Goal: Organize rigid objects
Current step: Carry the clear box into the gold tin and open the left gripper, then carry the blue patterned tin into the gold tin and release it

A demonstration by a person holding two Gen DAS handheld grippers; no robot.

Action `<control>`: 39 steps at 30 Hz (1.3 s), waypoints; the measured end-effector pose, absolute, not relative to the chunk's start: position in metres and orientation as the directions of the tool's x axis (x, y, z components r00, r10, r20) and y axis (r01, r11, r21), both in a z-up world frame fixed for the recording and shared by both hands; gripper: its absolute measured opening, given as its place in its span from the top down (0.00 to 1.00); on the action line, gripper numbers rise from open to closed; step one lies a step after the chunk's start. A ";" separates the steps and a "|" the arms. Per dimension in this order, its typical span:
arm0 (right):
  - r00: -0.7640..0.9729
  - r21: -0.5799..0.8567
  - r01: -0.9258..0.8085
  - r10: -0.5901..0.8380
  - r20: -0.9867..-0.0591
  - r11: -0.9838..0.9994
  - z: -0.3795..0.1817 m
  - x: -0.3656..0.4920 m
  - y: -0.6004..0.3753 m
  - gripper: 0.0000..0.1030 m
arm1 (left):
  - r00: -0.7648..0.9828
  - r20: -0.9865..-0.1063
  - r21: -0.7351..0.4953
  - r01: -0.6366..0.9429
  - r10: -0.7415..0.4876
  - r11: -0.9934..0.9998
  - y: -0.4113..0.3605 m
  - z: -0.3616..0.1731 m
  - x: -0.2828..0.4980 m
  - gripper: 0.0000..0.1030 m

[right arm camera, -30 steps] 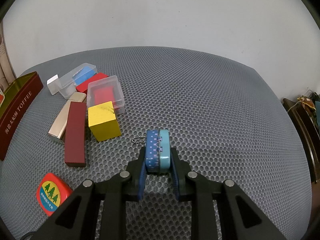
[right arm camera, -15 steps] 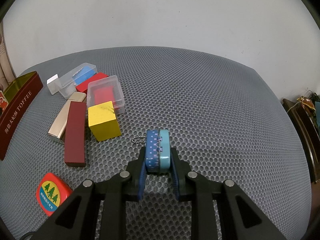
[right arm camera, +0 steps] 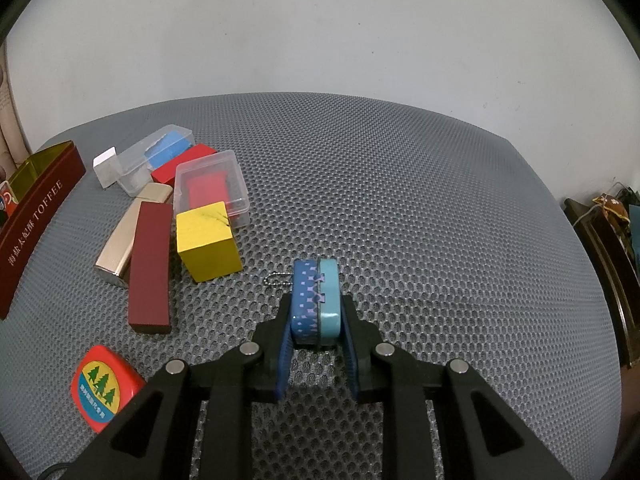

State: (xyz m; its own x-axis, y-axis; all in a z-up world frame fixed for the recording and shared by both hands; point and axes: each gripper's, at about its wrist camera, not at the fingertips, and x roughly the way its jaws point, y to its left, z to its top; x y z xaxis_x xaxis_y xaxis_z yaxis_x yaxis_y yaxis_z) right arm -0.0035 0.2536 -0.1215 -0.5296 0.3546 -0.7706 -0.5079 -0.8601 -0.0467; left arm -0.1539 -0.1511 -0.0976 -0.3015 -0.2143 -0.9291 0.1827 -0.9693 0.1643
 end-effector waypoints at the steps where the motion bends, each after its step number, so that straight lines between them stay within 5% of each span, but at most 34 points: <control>1: -0.529 -0.047 -0.508 0.355 -0.771 -0.860 -0.122 -0.003 0.254 0.79 | -0.305 -0.928 0.162 0.181 -0.212 -0.970 -0.150 -0.096 -0.154 0.66; 13: -0.525 -0.061 -0.507 0.363 -0.770 -0.860 -0.115 0.004 0.245 0.79 | -0.374 -0.904 0.147 0.179 -0.206 -0.973 -0.140 -0.070 -0.147 0.42; 39: -0.518 -0.038 -0.523 0.353 -0.779 -0.852 -0.102 0.033 0.259 0.79 | -0.577 -0.777 0.106 0.274 -0.252 -0.956 -0.129 -0.010 -0.049 0.32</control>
